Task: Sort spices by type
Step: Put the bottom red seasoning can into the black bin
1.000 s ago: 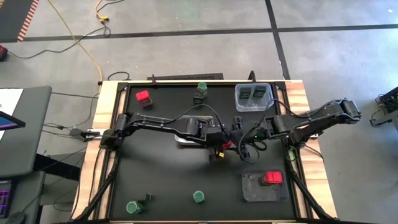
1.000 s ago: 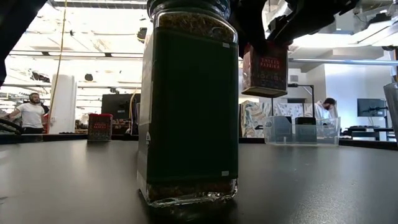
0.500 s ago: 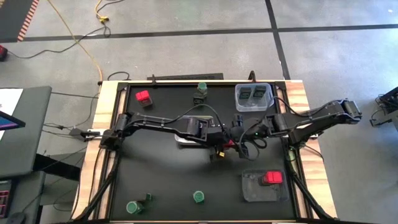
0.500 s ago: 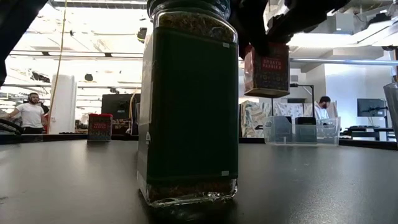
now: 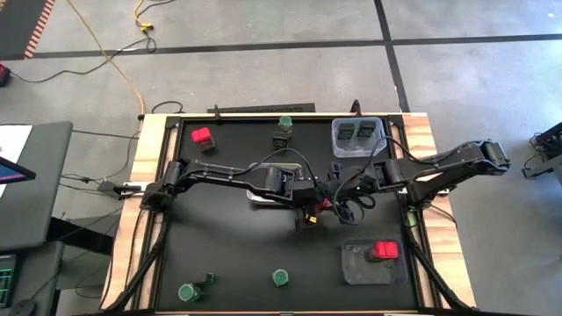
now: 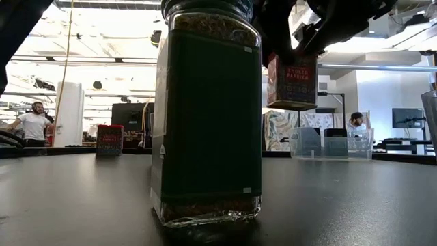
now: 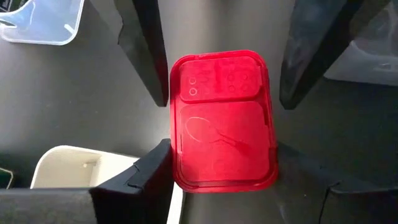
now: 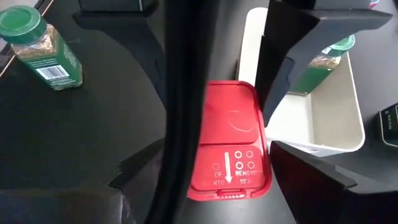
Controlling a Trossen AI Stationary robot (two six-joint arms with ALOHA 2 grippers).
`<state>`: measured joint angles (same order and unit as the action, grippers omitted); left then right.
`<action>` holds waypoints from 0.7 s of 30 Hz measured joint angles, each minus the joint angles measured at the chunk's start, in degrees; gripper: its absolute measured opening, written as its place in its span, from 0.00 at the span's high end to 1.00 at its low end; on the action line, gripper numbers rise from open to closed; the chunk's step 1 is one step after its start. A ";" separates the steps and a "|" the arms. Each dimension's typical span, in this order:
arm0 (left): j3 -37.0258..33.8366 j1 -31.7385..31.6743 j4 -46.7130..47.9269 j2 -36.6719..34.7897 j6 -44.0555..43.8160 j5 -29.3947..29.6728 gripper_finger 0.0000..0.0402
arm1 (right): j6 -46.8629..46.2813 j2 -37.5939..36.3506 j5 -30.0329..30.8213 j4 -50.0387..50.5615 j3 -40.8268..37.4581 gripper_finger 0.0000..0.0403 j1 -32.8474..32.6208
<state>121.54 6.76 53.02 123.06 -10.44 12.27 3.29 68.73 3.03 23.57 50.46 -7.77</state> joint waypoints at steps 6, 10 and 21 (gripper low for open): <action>0.00 0.02 -0.21 -0.01 0.18 0.11 0.46 | 0.19 0.00 -0.11 0.44 0.00 0.23 0.48; 0.00 0.02 -1.32 -0.01 0.16 0.15 0.46 | 0.23 -0.07 -0.12 0.47 0.00 0.23 0.46; 0.00 0.02 -2.78 -0.01 0.16 0.13 0.46 | 0.33 -0.07 -0.15 1.29 0.00 0.23 0.44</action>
<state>121.54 6.79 50.24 123.04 -10.28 12.40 3.62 68.66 2.87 24.86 50.46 -7.33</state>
